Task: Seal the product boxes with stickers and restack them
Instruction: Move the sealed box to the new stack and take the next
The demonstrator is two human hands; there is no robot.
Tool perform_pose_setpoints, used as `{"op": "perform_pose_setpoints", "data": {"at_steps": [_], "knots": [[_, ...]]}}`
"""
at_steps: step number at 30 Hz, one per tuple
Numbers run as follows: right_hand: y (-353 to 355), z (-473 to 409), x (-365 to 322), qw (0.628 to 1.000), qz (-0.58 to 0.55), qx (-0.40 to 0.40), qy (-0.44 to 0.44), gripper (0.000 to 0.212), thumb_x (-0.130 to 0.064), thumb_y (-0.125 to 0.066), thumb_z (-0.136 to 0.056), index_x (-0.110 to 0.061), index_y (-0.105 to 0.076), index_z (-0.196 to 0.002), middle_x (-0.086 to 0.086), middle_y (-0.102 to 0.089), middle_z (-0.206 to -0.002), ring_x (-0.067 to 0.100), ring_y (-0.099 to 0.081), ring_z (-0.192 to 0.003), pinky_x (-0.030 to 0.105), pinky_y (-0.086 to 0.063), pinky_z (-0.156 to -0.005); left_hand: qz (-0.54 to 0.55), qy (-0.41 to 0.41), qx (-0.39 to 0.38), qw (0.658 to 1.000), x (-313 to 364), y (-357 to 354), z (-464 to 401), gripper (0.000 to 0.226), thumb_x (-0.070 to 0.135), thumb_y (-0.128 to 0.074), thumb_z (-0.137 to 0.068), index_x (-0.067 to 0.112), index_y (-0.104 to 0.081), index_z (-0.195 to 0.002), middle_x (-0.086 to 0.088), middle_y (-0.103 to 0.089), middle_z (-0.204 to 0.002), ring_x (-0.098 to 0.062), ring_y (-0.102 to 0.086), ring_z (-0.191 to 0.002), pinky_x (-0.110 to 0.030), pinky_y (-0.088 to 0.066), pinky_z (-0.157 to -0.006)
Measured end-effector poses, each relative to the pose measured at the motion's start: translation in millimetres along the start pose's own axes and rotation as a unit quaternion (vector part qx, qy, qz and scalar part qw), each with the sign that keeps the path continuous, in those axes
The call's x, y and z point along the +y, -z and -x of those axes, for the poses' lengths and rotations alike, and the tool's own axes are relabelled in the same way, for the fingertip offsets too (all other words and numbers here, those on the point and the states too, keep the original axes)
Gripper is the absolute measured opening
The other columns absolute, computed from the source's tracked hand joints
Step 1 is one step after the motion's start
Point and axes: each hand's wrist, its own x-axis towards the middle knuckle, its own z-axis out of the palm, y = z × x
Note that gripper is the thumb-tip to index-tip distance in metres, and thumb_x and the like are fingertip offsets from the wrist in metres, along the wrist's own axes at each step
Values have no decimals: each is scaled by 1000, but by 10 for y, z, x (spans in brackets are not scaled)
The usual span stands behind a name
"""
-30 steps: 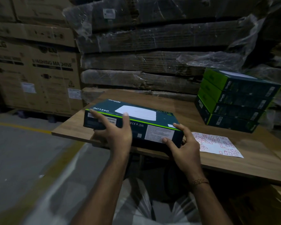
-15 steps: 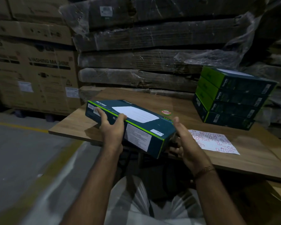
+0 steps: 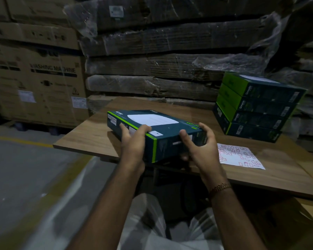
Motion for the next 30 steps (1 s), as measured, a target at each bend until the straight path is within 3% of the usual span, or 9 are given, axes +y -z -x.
{"op": "perform_pose_setpoints", "data": {"at_steps": [3,5,8,12,17,20,22,26,30], "knots": [[147,-9,-97,998,8,-27,60,99,-63,-91,-67,-45,-45,-153,-15,-56,-138,-3,-64,-117,31,-63,-91,15,29,-50,998,134,53,-75,57,28,-76,-80,33,-59,-134,-10,-75,-125,-31,-73,-99,-50,-64,-71],[221,-41,-118,997,-1,-33,71,87,-47,-94,-69,-40,-54,-147,-20,-60,-132,1,-68,-115,45,-64,-94,19,35,-69,997,135,71,-135,47,29,-73,-89,33,-59,-134,-9,-76,-125,-31,-74,-102,-48,-65,-70],[228,-66,-123,996,7,14,82,77,-58,-100,-59,-45,-65,-127,-9,-69,-126,21,-75,-109,53,-66,-86,41,29,-81,995,52,32,-148,77,67,-80,-79,32,-59,-144,-12,-75,-130,-37,-75,-113,-65,-62,-90],[207,-5,-190,987,41,86,132,74,-67,-97,-59,-53,-63,-123,-26,-66,-120,19,-76,-104,49,-66,-81,13,-29,-68,997,-174,-39,-168,101,108,-52,-65,45,-63,-143,-10,-53,-157,-33,-56,-141,-62,-50,-110],[258,139,-254,976,62,132,162,77,-74,-87,-71,-61,-56,-141,-25,-62,-138,25,-74,-113,51,-65,-89,-28,-118,-103,987,95,-29,228,86,93,-53,-80,25,-69,-129,-4,-79,-120,-25,-75,-115,-55,-59,-102],[295,245,-303,974,79,122,175,73,-59,-84,-83,-65,-49,-147,-18,-62,-133,35,-76,-92,52,-66,-81,9,-94,-76,993,219,-4,253,99,95,-63,-74,20,-66,-139,-5,-80,-117,-26,-76,-112,-54,-60,-101],[315,316,-342,969,88,109,204,79,-40,-87,-88,-60,-47,-152,-19,-57,-125,33,-73,-79,48,-66,-72,46,-78,-51,995,295,-2,264,83,80,-66,-80,23,-65,-140,-6,-80,-116,-27,-77,-110,-52,-64,-95],[370,350,-407,961,119,41,245,113,-14,-96,-76,-42,-33,-166,-11,-48,-129,13,-69,-86,19,-60,-70,74,-66,-38,994,399,12,262,53,68,-62,-94,35,-63,-136,-2,-80,-112,-24,-78,-105,-49,-66,-85],[404,309,-444,949,153,63,268,107,-24,-96,-76,-41,-37,-164,-6,-48,-126,8,-63,-110,26,-61,-83,80,-60,-52,994,453,22,281,40,64,-60,-98,38,-66,-129,4,-82,-99,-20,-78,-99,-40,-65,-73]]}}
